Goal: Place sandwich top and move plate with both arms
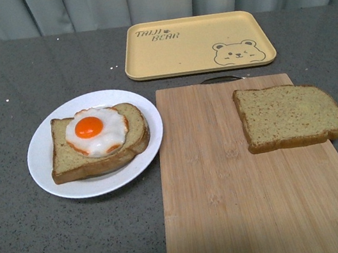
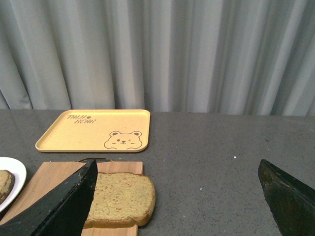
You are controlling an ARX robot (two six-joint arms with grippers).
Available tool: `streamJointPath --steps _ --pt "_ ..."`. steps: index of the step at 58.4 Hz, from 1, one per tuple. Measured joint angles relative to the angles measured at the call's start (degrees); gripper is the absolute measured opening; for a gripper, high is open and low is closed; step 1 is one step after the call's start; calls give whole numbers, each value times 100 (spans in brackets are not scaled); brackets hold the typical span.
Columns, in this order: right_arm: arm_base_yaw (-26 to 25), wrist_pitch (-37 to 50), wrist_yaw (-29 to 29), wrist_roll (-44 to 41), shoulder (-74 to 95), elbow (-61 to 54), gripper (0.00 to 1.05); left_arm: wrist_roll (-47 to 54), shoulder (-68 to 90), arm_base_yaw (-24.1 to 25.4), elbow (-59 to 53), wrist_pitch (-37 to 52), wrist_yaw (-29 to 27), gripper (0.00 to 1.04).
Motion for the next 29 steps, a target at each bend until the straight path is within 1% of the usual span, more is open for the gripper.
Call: streamJointPath --steps 29 --pt "0 0 -2 0 0 2 95 0 0 0 0 0 -2 98"
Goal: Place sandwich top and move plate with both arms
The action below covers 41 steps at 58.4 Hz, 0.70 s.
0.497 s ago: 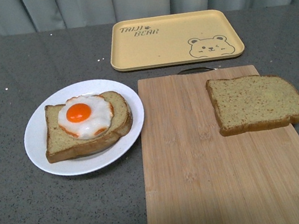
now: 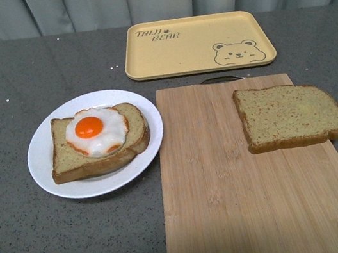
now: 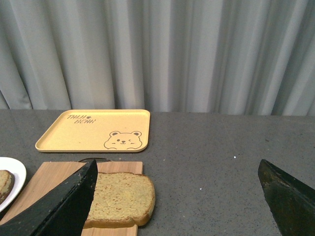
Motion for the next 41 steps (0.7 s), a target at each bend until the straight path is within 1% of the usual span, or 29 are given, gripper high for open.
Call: streamJointPath --steps 41 --pt "0 0 2 0 0 -2 95 0 0 0 0 0 2 98"
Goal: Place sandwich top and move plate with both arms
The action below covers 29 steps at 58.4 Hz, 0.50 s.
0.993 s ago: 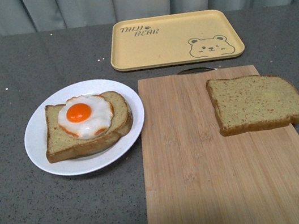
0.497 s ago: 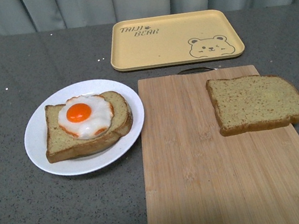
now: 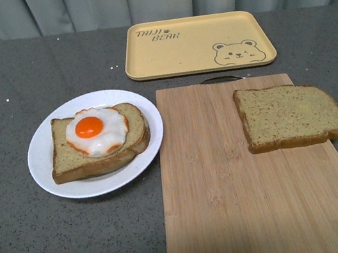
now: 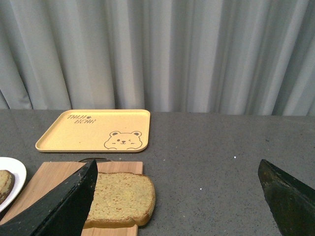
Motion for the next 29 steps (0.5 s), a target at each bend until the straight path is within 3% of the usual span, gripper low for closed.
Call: streamJointPath --steps 13,14,18,21,24,29 --pt "0 0 0 0 0 0 95 0 0 0 0 0 0 98" --pt "50 -15 186 -83 35 4 95 0 0 0 0 0 0 98" --pt "721 -208 2247 -669 671 197 95 0 -2 0 0 -2 -13 98" --pt "815 -236 2761 -890 1189 295 95 0 -4 0 0 -2 -13 98" --pt "616 -48 2583 -1016 1729 361 95 0 -4 2 0 -4 -4 98" --pt "42 549 1823 -1130 2723 476 95 0 -4 2 0 -4 2 98"
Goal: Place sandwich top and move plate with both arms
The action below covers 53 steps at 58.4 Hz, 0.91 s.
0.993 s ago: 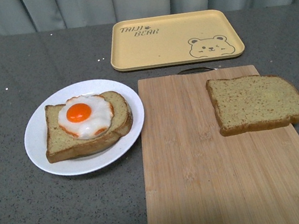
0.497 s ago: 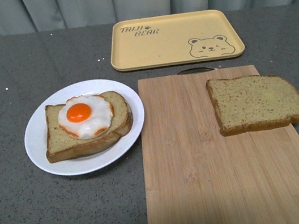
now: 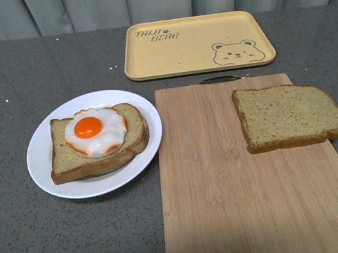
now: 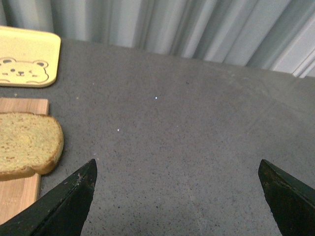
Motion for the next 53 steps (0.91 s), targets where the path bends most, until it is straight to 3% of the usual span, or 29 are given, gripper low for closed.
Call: streamJointPath --steps 9,17,37,53 --pt "-916 1128 -1462 105 2514 658 95 0 0 -2 0 0 -7 98" --pt "-1123 1167 -2487 326 4452 1366 95 0 0 0 0 0 -4 98" --pt "-975 470 -3821 1360 7353 3211 95 0 0 -2 0 0 -4 98" --pt "-640 367 -4262 2041 8308 3969 95 0 0 -2 0 -2 -4 98"
